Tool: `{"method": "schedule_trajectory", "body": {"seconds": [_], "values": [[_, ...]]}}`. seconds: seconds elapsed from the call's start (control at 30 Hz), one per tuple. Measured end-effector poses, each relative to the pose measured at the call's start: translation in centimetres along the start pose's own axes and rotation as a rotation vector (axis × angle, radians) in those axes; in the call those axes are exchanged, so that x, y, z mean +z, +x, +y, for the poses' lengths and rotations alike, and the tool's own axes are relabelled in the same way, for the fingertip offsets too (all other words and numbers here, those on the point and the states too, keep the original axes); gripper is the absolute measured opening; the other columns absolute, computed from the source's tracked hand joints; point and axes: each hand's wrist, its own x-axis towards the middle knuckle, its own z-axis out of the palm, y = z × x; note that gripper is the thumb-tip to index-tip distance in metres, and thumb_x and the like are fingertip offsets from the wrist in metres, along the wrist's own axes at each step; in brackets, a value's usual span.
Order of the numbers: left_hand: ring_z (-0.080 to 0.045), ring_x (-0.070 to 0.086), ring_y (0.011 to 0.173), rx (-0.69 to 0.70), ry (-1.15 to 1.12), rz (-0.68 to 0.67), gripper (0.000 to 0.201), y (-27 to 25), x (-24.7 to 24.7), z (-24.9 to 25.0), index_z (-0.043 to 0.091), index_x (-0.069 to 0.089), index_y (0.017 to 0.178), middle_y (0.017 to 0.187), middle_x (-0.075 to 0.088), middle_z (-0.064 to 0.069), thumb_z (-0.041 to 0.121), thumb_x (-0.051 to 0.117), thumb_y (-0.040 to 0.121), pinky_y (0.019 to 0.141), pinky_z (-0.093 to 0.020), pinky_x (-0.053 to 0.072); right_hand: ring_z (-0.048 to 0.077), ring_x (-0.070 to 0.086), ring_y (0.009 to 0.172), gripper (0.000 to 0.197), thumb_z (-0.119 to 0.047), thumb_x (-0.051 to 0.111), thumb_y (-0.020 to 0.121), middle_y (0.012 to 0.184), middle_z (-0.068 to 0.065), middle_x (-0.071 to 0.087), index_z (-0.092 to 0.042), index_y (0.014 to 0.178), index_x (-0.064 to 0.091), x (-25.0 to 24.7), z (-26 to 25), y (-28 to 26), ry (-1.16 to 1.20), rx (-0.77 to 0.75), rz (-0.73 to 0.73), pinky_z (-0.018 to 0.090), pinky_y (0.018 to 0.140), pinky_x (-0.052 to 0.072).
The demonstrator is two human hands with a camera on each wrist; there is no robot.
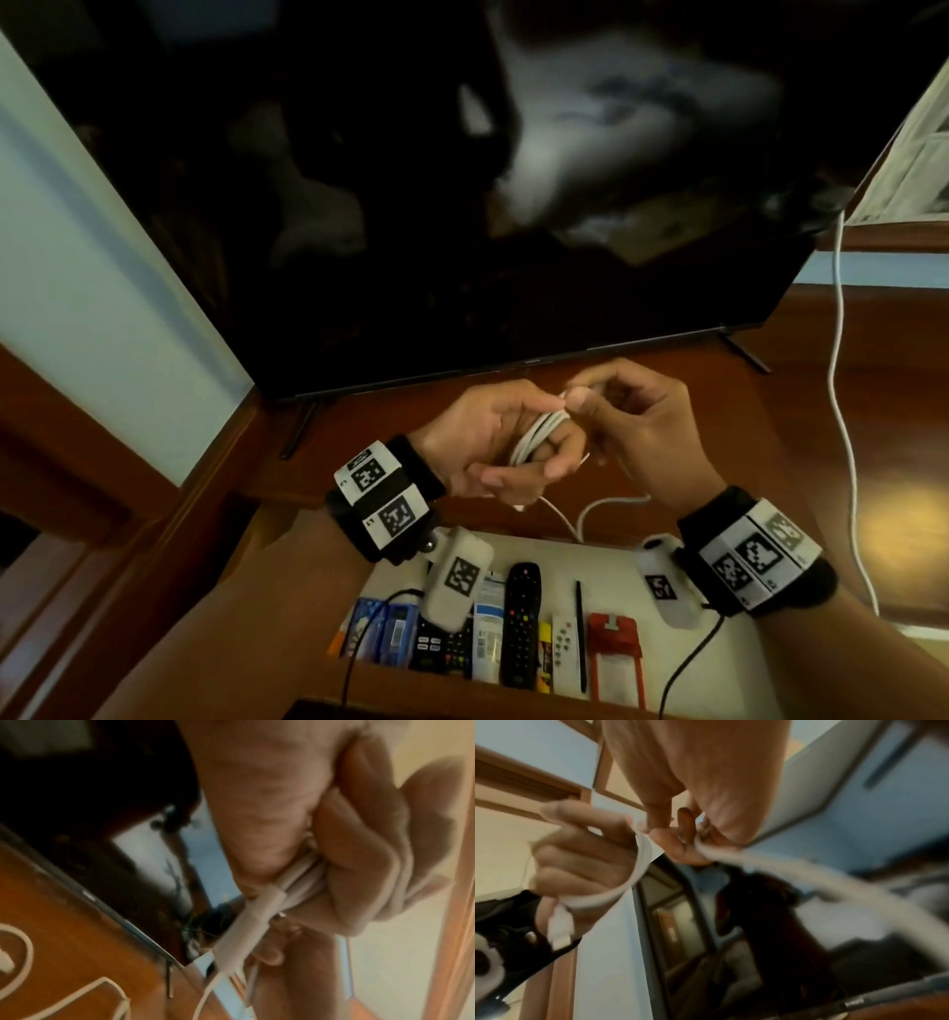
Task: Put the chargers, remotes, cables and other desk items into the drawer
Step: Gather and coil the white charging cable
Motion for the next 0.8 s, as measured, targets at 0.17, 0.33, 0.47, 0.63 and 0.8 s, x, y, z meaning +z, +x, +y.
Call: {"method": "schedule_trajectory", "body": {"seconds": [0.17, 0.33, 0.47, 0.63, 0.8], "values": [[-0.013, 0.05, 0.044, 0.344, -0.231, 0.208, 0.05, 1.3, 1.1, 1.0, 0.003, 0.059, 0.101, 0.063, 0.063, -0.006, 0.033, 0.021, 0.112, 0.05, -0.024, 0.042, 0.018, 0.044, 0.043, 0.022, -0.018, 0.053, 0.102, 0.062, -0.002, 0.06, -0.026, 0.096, 0.073, 1.2, 1.6, -1.6, -0.039, 0.137, -0.123, 0.029, 0.041, 0.042], [-0.033, 0.073, 0.084, 0.285, 0.407, 0.753, 0.046, 2.7, -0.1, 1.4, -0.009, 0.057, 0.114, 0.095, 0.073, -0.026, 0.025, 0.027, 0.113, 0.078, -0.041, 0.059, 0.007, 0.043, 0.043, 0.017, -0.024, 0.059, 0.101, 0.057, -0.001, 0.059, -0.019, 0.097, 0.075, 1.6, 2.1, -2.5, -0.461, 0.06, -0.248, 0.018, 0.044, 0.032], [-0.026, 0.065, 0.056, -0.13, 1.07, 0.702, 0.051, 2.8, -0.3, -0.1, -0.001, 0.066, 0.091, 0.075, 0.071, -0.022, 0.036, 0.036, 0.111, 0.06, -0.042, 0.057, 0.015, 0.051, 0.04, 0.018, -0.014, 0.064, 0.093, 0.058, -0.006, 0.065, -0.023, 0.082, 0.074, 0.2, 1.6, -1.7, -0.539, 0.008, -0.255, 0.025, 0.04, 0.038], [-0.004, 0.035, 0.028, -0.253, 0.663, 0.406, 0.066, 1.1, 0.4, 0.8, 0.006, 0.061, 0.081, 0.046, 0.059, -0.001, 0.043, 0.016, 0.113, 0.034, -0.017, 0.022, 0.025, 0.053, 0.044, 0.014, -0.027, 0.079, 0.087, 0.06, 0.002, 0.068, -0.017, 0.081, 0.072, -0.8, -0.3, -1.2, -0.395, -0.063, -0.204, 0.036, 0.041, 0.038], [-0.011, 0.025, 0.025, -0.065, 0.084, -0.064, 0.069, 1.4, 0.1, 0.1, 0.0, 0.061, 0.079, 0.042, 0.051, -0.002, 0.046, 0.017, 0.106, 0.032, -0.016, 0.026, 0.009, 0.051, 0.05, 0.03, -0.026, 0.08, 0.076, 0.063, -0.002, 0.061, -0.005, 0.085, 0.06, -0.9, -1.0, -0.7, -0.151, -0.094, -0.032, 0.02, 0.048, 0.041]]}}
